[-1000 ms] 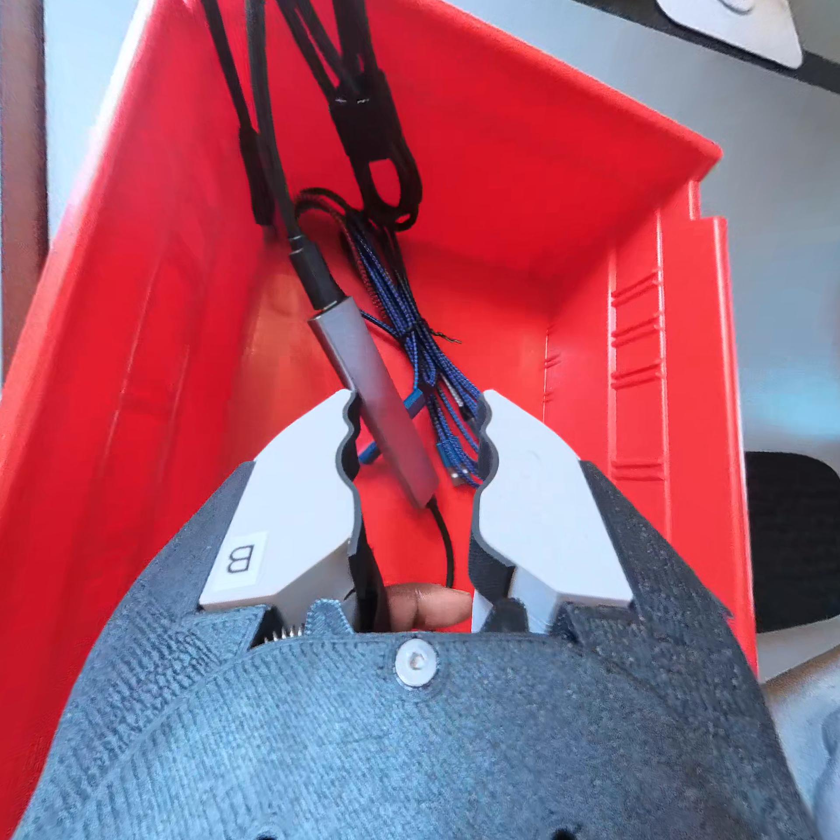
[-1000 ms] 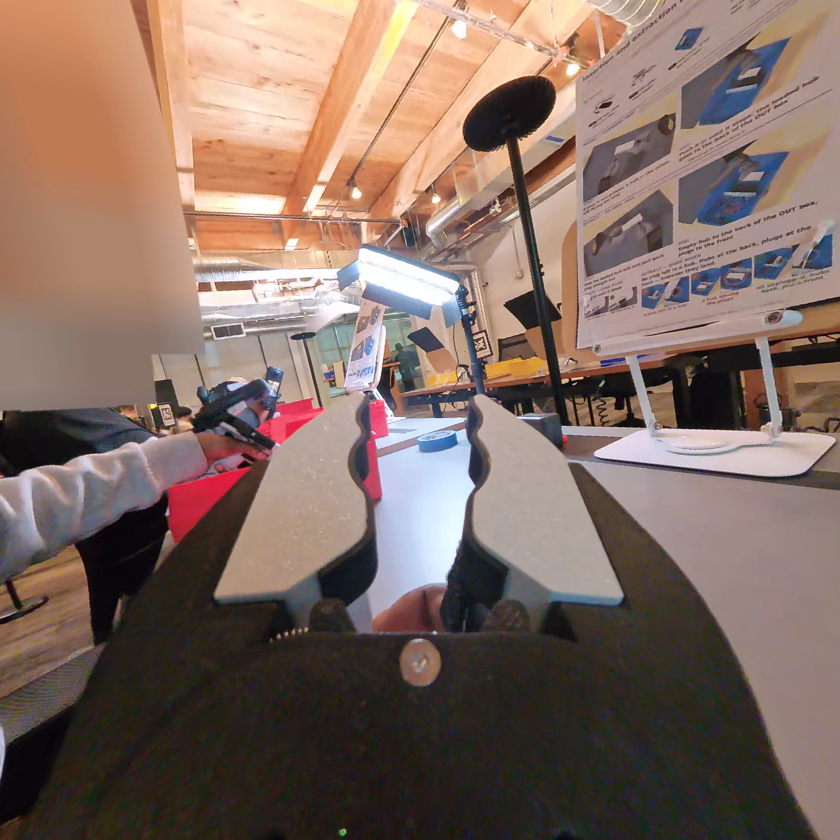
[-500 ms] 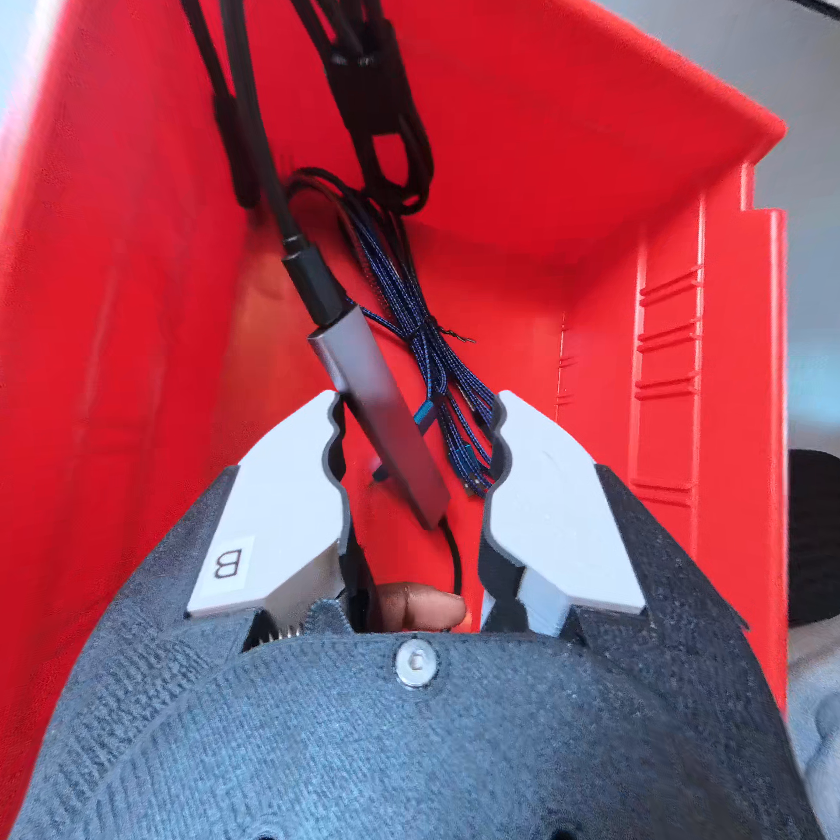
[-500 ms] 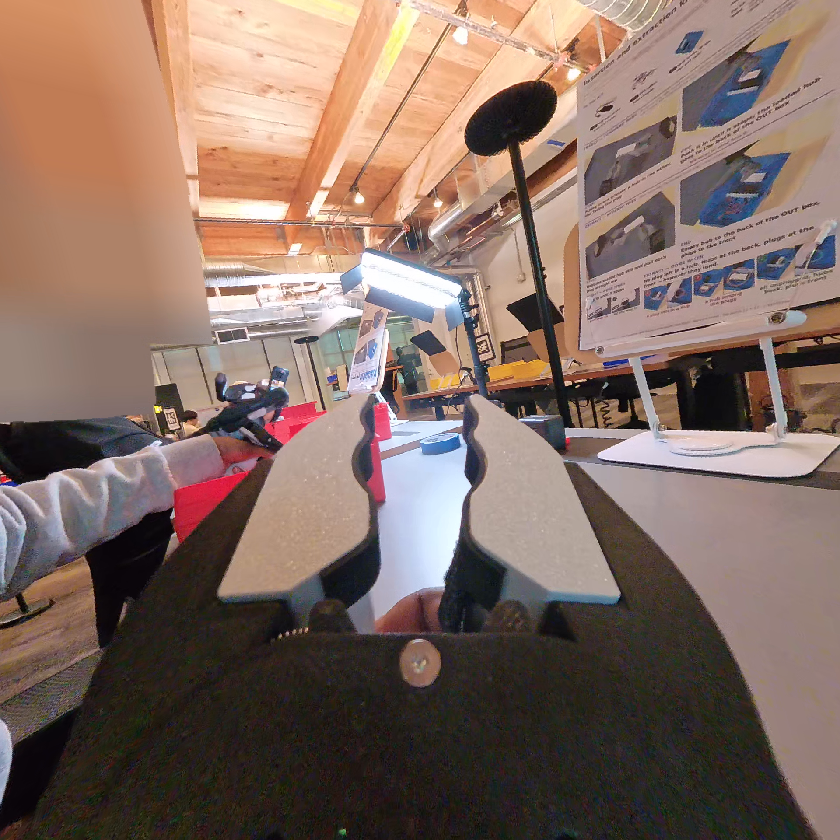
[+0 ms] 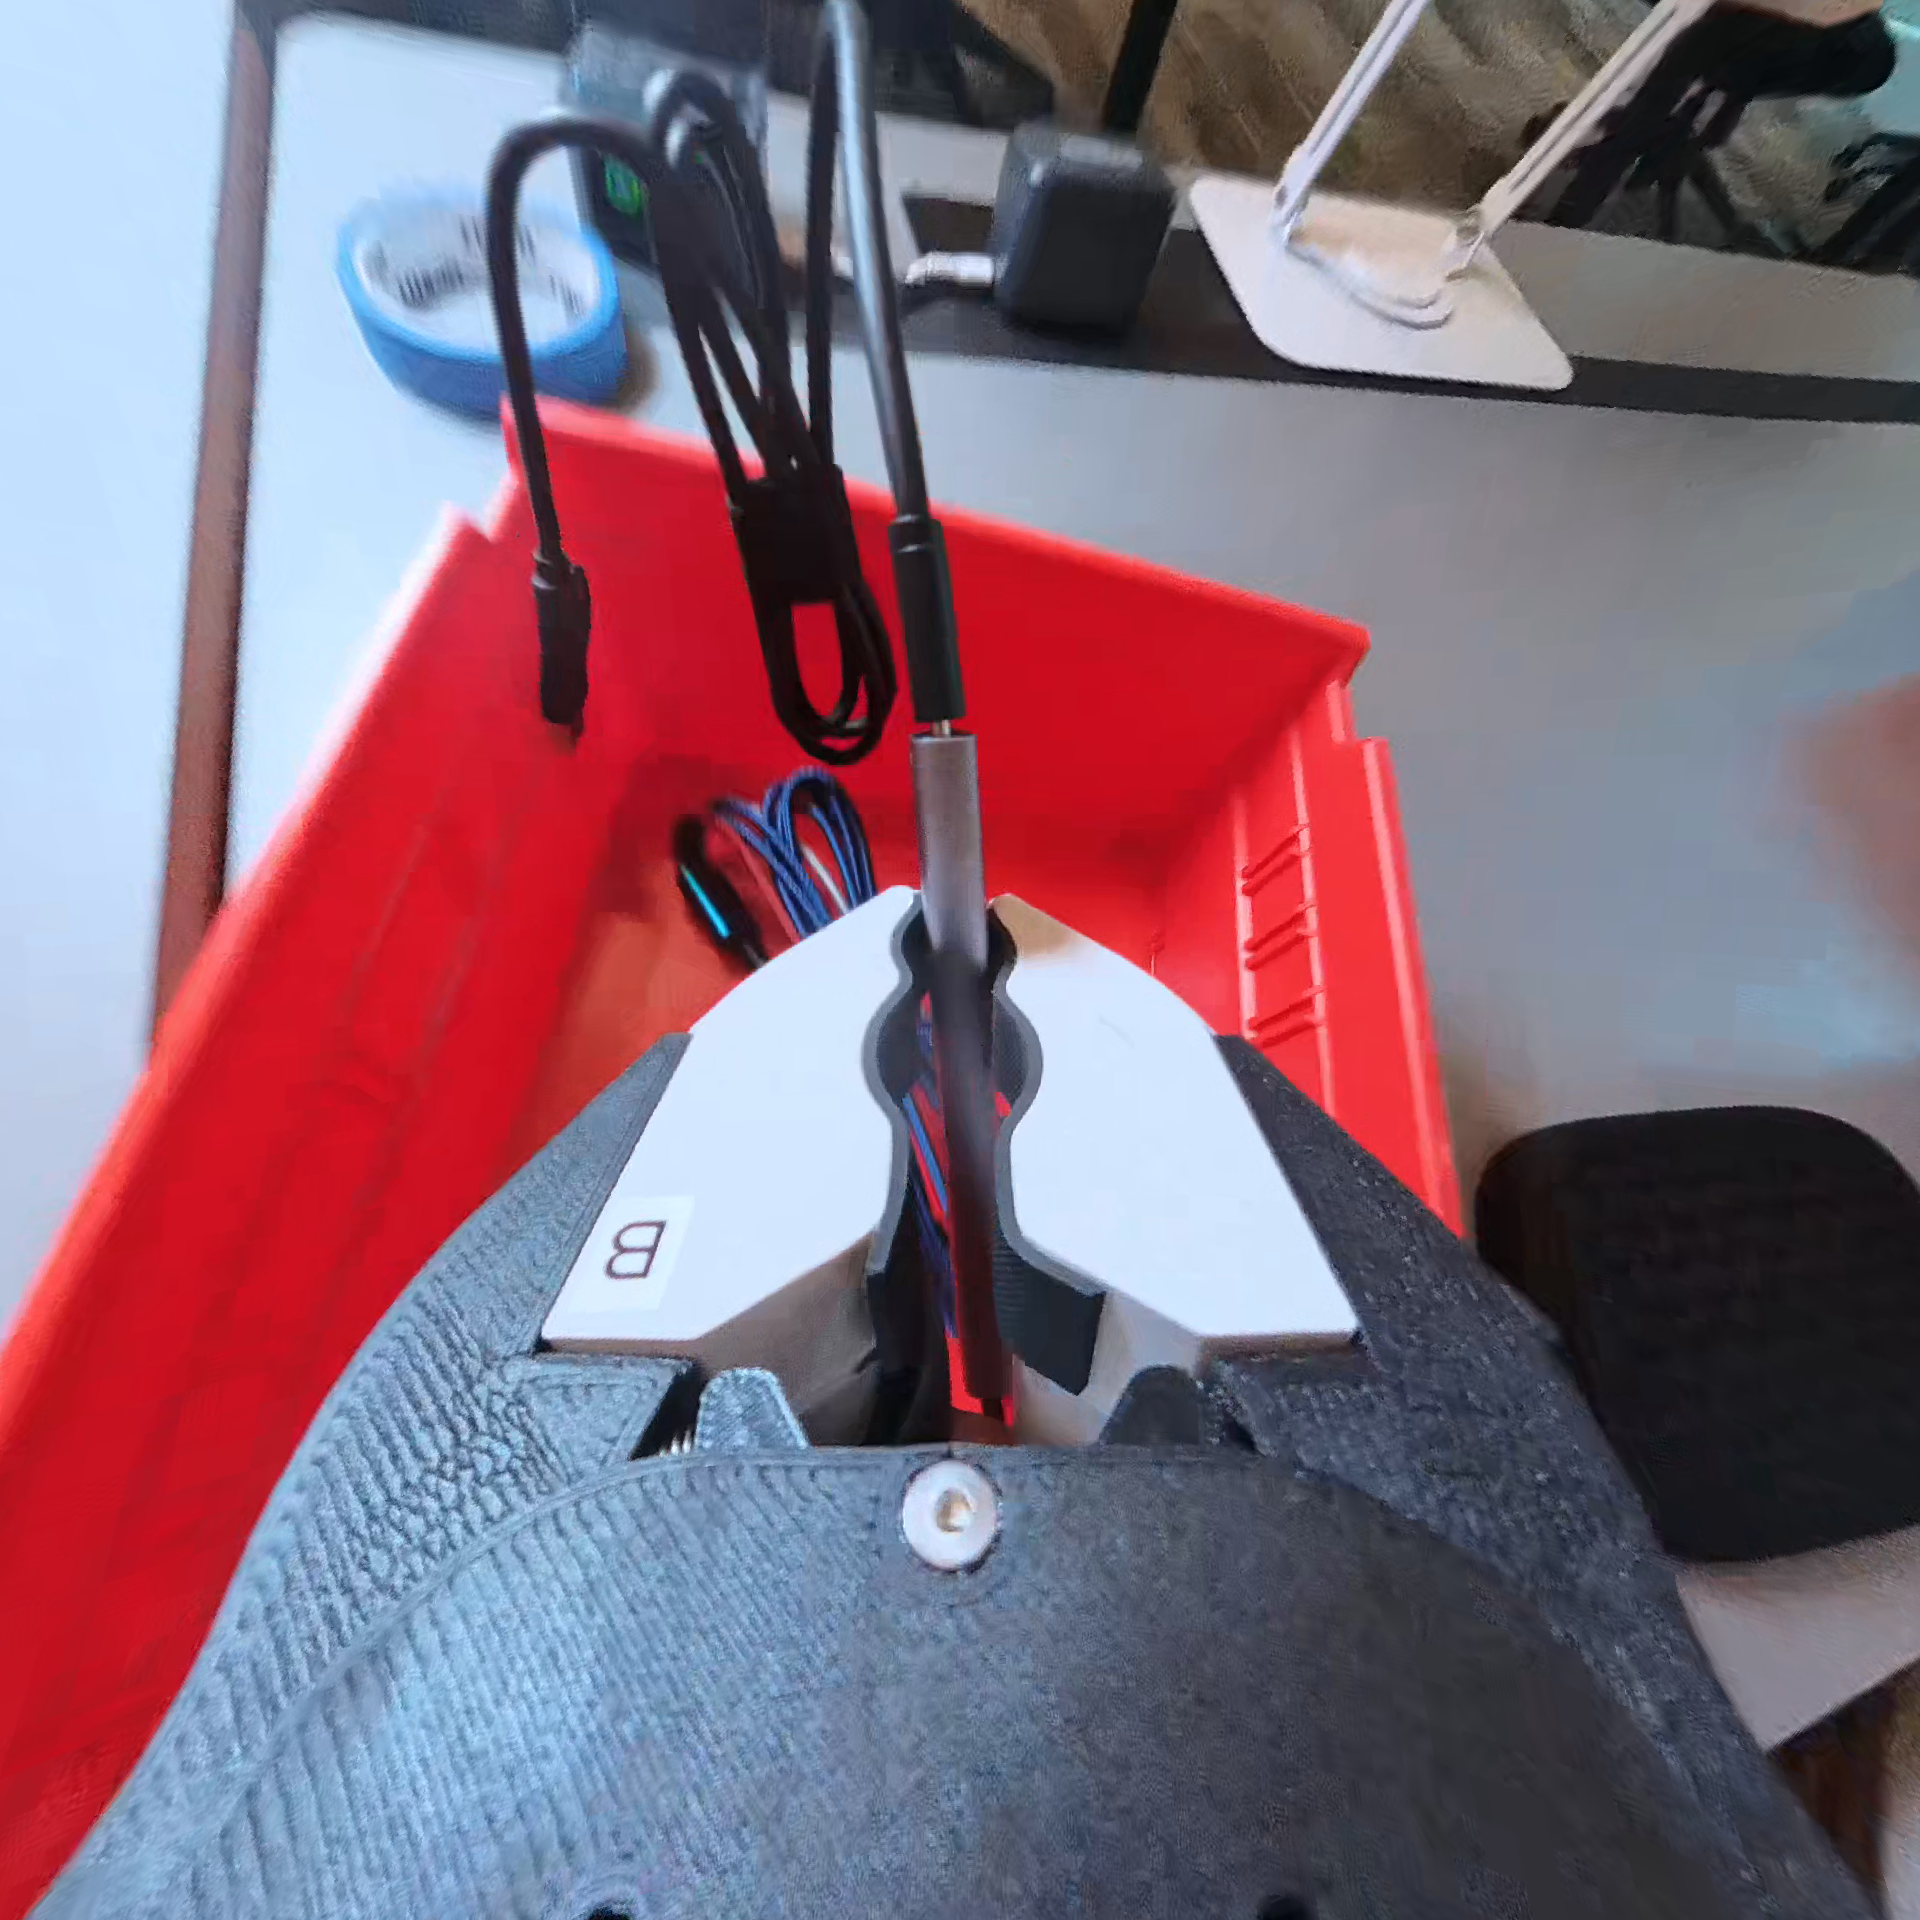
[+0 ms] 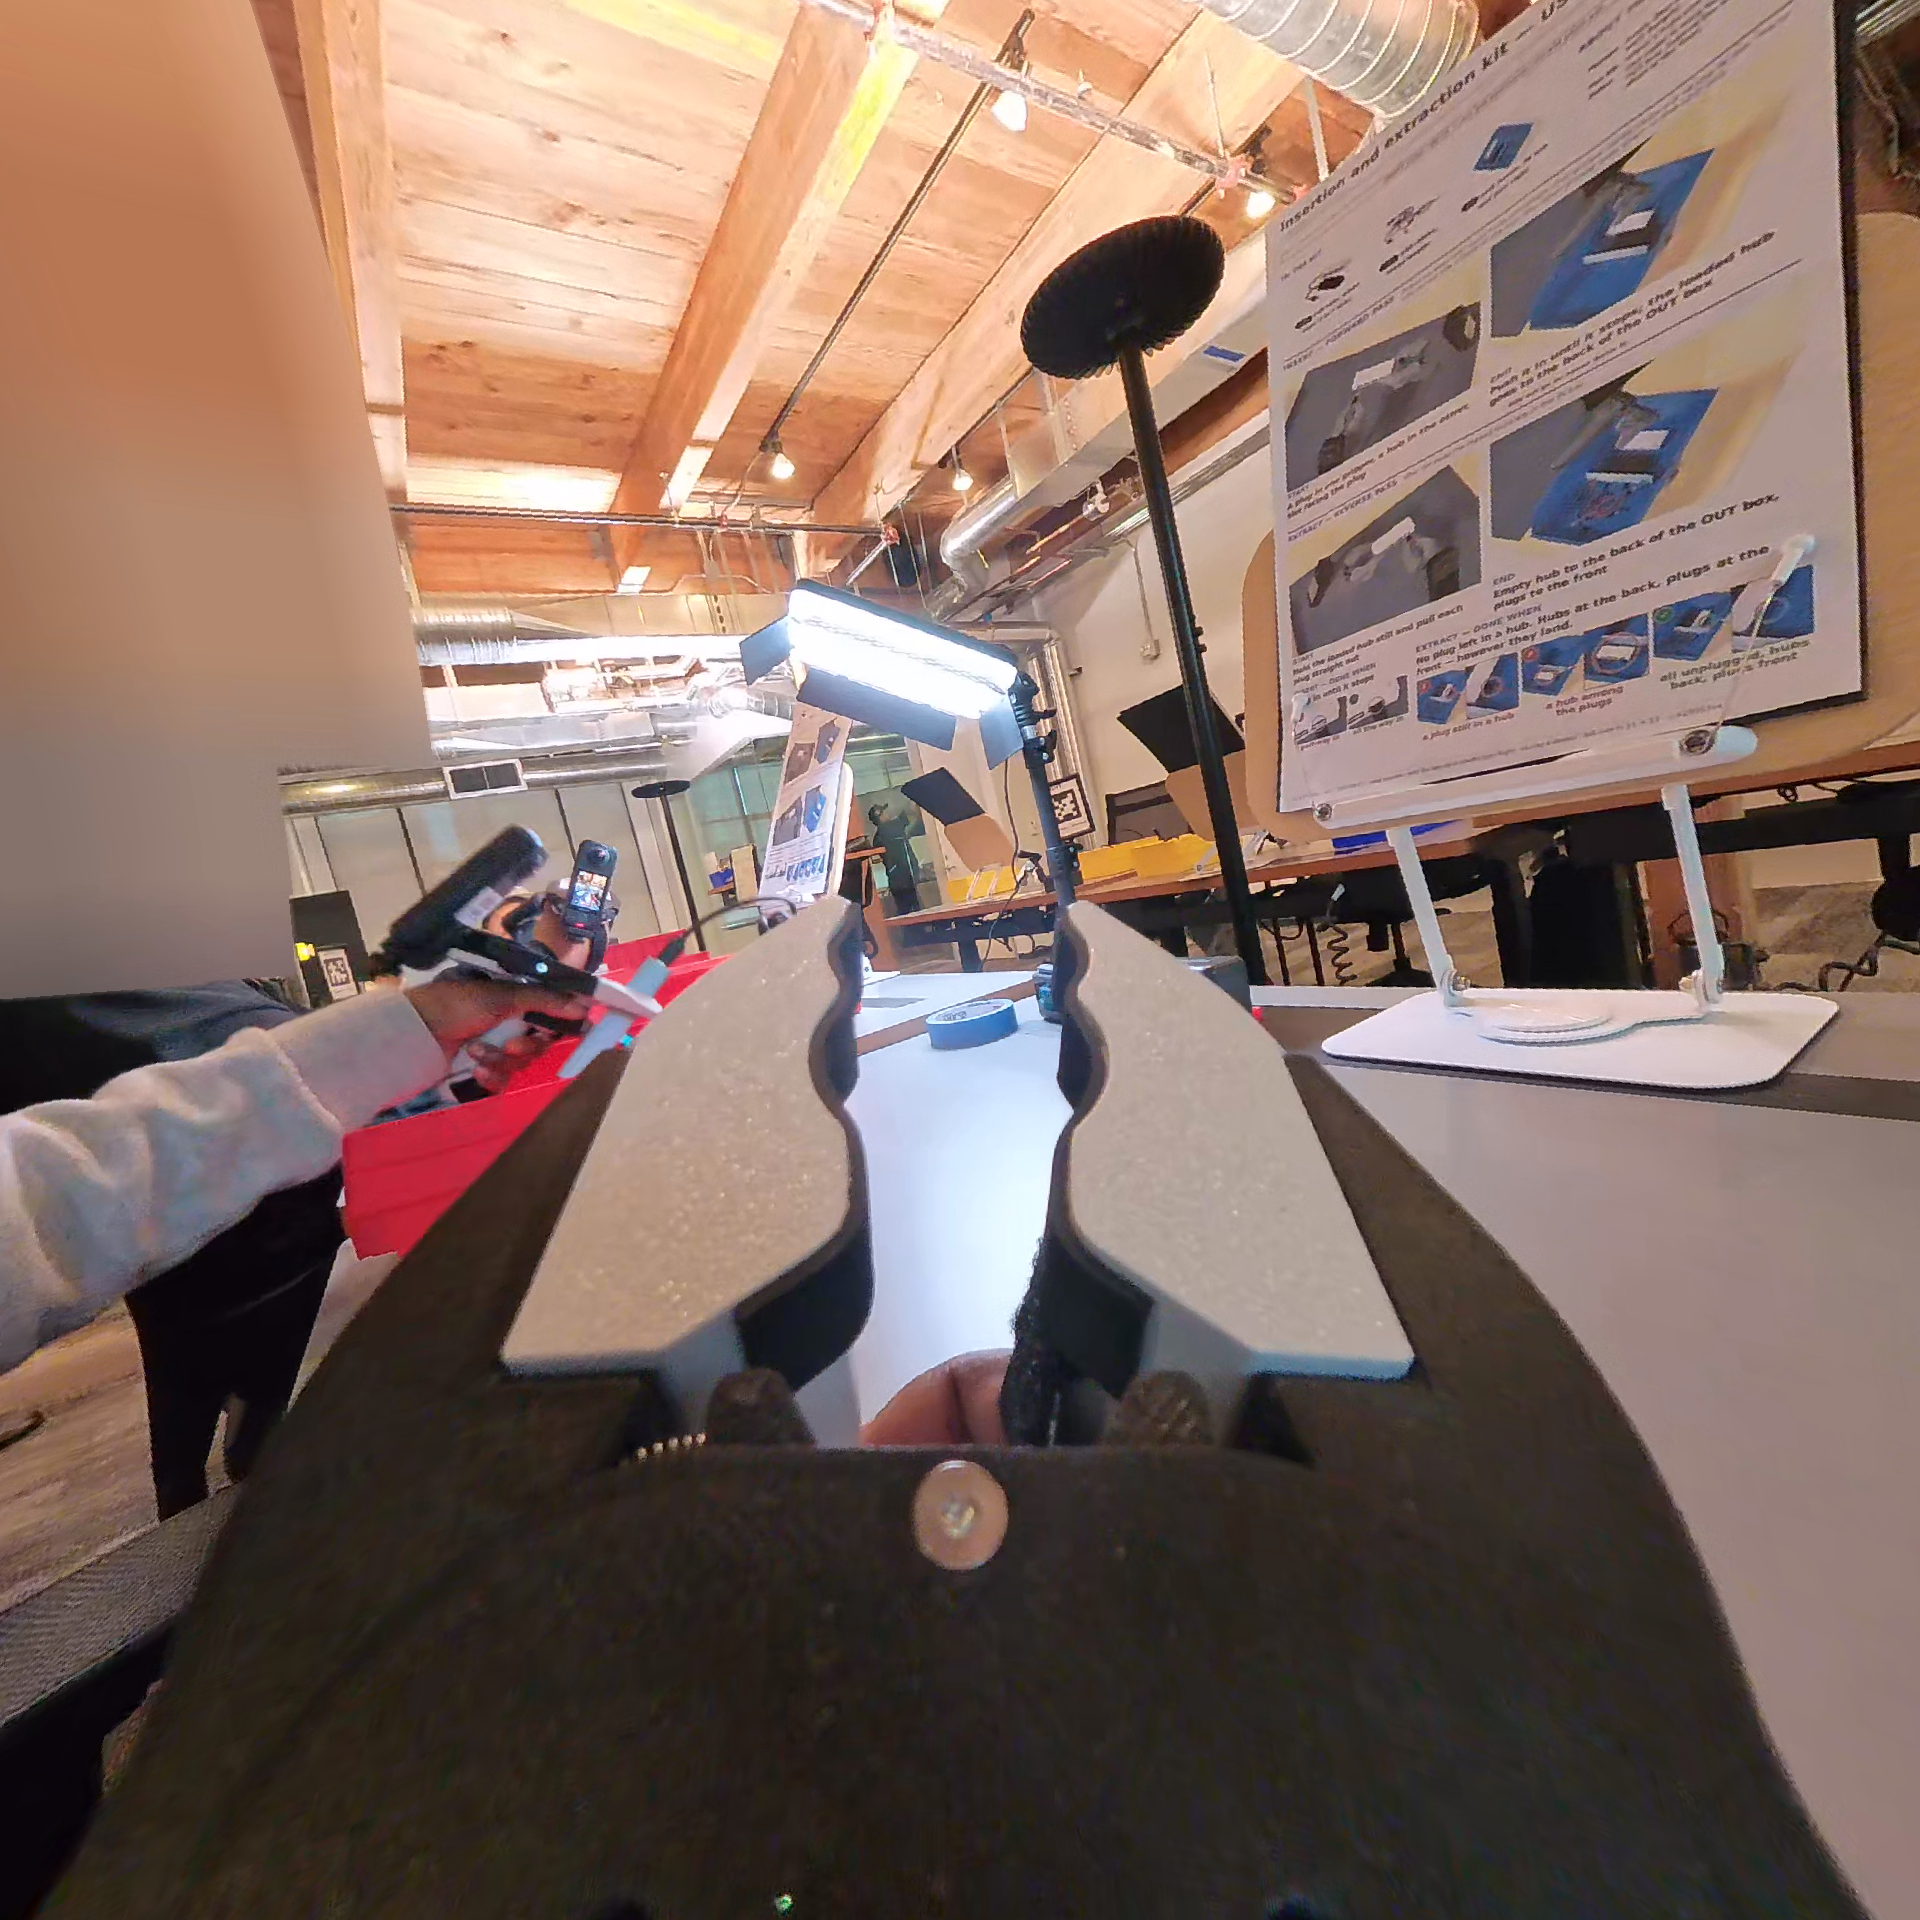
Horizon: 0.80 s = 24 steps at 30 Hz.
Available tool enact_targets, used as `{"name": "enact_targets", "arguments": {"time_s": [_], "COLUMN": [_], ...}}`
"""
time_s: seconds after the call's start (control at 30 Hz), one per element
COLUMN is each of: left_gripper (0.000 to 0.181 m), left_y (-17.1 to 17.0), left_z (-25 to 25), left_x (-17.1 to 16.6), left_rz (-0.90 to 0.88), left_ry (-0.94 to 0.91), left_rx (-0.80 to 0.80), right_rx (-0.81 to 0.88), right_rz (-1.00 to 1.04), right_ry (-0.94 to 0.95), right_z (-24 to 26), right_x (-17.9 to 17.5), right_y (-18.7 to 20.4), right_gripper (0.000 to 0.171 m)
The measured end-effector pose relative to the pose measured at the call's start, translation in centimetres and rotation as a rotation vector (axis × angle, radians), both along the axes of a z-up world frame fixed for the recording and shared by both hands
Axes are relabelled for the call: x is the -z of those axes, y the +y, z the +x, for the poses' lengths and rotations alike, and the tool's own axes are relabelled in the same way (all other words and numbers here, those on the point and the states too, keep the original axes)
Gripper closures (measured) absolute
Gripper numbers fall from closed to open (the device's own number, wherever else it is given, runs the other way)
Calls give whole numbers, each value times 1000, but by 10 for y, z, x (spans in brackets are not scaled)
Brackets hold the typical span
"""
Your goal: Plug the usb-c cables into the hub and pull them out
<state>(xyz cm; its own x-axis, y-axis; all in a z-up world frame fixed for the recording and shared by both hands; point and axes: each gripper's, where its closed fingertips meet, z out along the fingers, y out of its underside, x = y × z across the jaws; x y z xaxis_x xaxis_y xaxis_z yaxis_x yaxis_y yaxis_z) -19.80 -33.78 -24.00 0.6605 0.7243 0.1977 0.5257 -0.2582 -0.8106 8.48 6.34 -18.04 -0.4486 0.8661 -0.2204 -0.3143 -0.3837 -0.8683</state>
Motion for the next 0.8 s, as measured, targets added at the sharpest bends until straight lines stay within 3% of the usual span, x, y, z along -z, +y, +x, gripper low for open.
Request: {"name": "enact_targets", "arguments": {"time_s": [0.27,0.47,0.8], "left_gripper": [172,173,173], "left_y": [16,54,152], "left_z": [19,58,141], "left_x": [-123,-221,-268], "left_rz": [-53,136,471], "left_ry": [420,695,778], "left_rx": [-2,68,323], "right_rx": [16,19,7], "right_rz": [39,102,179], "right_ry": [7,-5,-39], "right_z": [2,1,-3], "right_x": [1,5,13], "right_y": [-5,-13,-23], "right_gripper": [138,138,137]}}
